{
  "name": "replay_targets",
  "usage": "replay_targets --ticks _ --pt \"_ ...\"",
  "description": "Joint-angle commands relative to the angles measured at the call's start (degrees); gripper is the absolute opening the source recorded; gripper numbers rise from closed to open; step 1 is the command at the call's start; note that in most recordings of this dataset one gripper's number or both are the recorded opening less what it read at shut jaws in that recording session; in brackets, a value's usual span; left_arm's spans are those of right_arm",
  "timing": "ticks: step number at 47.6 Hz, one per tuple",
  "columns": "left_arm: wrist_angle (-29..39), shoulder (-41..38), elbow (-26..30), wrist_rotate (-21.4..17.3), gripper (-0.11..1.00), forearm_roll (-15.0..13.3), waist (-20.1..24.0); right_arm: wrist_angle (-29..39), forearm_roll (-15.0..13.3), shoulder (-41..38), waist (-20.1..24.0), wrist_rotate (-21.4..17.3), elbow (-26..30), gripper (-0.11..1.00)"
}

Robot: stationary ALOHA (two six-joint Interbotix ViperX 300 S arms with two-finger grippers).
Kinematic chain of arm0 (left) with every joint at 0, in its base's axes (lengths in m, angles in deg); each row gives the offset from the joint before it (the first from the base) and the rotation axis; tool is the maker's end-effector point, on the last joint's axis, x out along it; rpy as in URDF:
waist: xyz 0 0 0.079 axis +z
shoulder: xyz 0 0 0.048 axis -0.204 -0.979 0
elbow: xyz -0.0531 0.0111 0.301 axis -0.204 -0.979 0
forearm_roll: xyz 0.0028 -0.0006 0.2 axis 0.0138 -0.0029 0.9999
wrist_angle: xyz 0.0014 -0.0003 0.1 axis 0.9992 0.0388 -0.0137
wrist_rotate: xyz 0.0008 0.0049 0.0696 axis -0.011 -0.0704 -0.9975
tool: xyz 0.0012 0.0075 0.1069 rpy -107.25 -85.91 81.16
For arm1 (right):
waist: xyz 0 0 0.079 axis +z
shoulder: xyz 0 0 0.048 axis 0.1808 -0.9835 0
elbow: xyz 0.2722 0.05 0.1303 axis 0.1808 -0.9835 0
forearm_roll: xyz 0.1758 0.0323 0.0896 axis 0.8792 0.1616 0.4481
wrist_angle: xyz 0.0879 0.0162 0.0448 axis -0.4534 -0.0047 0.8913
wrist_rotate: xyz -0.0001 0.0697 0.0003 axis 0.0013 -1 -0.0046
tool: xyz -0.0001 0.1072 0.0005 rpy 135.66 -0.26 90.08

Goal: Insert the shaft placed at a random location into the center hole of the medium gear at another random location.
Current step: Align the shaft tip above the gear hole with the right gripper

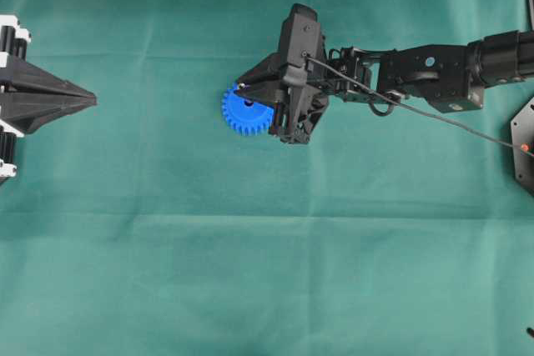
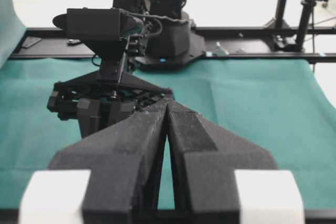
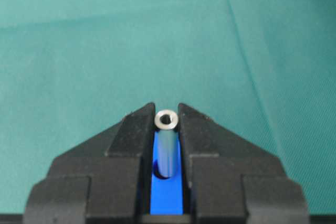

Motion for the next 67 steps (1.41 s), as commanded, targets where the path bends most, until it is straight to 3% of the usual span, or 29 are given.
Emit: replay_targets --ticks 1,20,67 --pt "-0.2 -0.5 1.3 0.1 0.0 0.2 -0.1 0.2 0.2 2.2 0.1 -1.1 0.2 0.13" --pt "-0.2 -0.4 1.3 0.0 0.0 0.2 -0.1 -0.7 -0.1 6.3 0.6 -0.8 -1.2 0.13" --pt "0.0 -0.5 1.3 0.0 0.0 0.2 -0.1 -6.8 0.3 -0.2 0.7 -0.8 -1.1 0.13"
